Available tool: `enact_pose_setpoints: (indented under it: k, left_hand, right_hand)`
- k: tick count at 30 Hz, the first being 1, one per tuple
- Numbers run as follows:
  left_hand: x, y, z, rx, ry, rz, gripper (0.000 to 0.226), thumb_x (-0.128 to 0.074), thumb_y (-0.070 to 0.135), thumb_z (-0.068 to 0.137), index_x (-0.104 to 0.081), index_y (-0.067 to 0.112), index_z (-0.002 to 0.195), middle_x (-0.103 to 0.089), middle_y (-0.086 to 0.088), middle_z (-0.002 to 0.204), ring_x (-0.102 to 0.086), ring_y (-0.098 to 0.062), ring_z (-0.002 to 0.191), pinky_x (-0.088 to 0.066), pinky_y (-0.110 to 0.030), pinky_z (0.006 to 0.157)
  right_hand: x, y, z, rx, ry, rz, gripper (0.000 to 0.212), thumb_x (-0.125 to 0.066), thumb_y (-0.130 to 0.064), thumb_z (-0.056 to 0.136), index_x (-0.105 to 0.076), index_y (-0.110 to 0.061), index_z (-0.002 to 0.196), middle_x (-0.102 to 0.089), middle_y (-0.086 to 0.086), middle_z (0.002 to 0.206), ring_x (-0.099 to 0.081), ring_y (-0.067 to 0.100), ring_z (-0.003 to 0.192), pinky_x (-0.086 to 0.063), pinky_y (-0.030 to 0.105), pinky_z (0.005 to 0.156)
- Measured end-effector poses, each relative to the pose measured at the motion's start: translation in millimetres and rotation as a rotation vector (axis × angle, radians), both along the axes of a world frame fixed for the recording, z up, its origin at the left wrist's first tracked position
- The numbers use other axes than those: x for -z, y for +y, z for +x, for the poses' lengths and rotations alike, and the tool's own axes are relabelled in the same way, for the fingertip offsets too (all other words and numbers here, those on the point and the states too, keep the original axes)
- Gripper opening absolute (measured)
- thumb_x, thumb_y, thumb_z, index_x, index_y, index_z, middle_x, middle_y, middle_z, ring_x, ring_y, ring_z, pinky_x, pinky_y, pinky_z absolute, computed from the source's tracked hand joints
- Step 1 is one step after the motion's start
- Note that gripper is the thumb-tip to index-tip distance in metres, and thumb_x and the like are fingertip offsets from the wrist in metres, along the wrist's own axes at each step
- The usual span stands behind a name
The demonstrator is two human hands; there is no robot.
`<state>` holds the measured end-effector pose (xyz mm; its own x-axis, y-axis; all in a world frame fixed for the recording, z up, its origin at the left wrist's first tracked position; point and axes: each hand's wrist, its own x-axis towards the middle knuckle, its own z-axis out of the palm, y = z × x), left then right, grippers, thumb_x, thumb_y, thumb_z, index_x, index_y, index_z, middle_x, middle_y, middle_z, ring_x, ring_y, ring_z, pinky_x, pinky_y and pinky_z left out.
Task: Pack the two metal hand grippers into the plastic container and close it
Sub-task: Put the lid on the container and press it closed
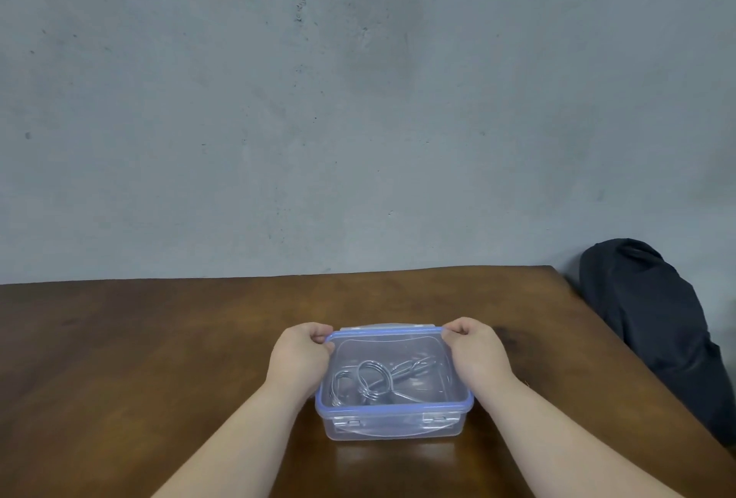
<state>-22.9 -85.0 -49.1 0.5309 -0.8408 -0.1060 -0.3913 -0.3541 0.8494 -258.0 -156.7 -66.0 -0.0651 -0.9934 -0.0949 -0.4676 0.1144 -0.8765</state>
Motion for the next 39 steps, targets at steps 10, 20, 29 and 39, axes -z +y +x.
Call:
enact_pose_setpoints:
  k: [10, 20, 29, 39]
  left_hand:
    - [3, -1, -9, 0.113, 0.376, 0.027, 0.054, -0.043, -0.003, 0.093, -0.052, 0.018, 0.142, -0.069, -0.007, 0.121, -0.074, -0.026, 0.095, -0.063, -0.037, 0.076]
    - [11, 6, -8, 0.178, 0.671, -0.075, 0.054, -0.037, -0.008, 0.096, -0.057, 0.021, 0.136, -0.069, -0.012, 0.125, -0.075, -0.026, 0.096, -0.060, -0.035, 0.073]
    - [-20, 12, -4, 0.934, -0.685, 0.345, 0.131, -0.072, 0.074, 0.064, 0.004, 0.027, 0.160, 0.026, 0.017, 0.162, 0.031, -0.006, 0.147, -0.002, -0.046, 0.126]
    - [-25, 12, -21, 0.904, -0.925, 0.346, 0.126, -0.072, 0.056, 0.062, 0.003, 0.025, 0.159, -0.001, 0.001, 0.163, 0.006, -0.023, 0.151, -0.036, -0.043, 0.116]
  right_hand:
    - [5, 1, -1, -0.145, -0.405, 0.167, 0.036, -0.043, -0.012, 0.104, -0.069, -0.028, 0.122, -0.076, 0.003, 0.113, -0.073, 0.025, 0.101, -0.058, 0.046, 0.092]
    - [20, -3, -2, -0.233, -0.811, 0.222, 0.044, -0.037, 0.002, 0.100, -0.075, -0.013, 0.117, -0.076, 0.024, 0.111, -0.072, 0.043, 0.102, -0.056, 0.054, 0.092]
    - [-11, -14, -11, -0.655, 0.360, -0.190, 0.042, -0.052, -0.031, 0.103, -0.053, -0.026, 0.145, -0.045, -0.011, 0.157, -0.021, 0.011, 0.153, -0.017, 0.041, 0.126]
    - [-47, 7, 8, -1.022, 1.020, -0.078, 0.137, -0.073, -0.076, 0.059, 0.012, -0.034, 0.158, -0.009, 0.004, 0.166, 0.002, 0.027, 0.154, 0.010, 0.060, 0.122]
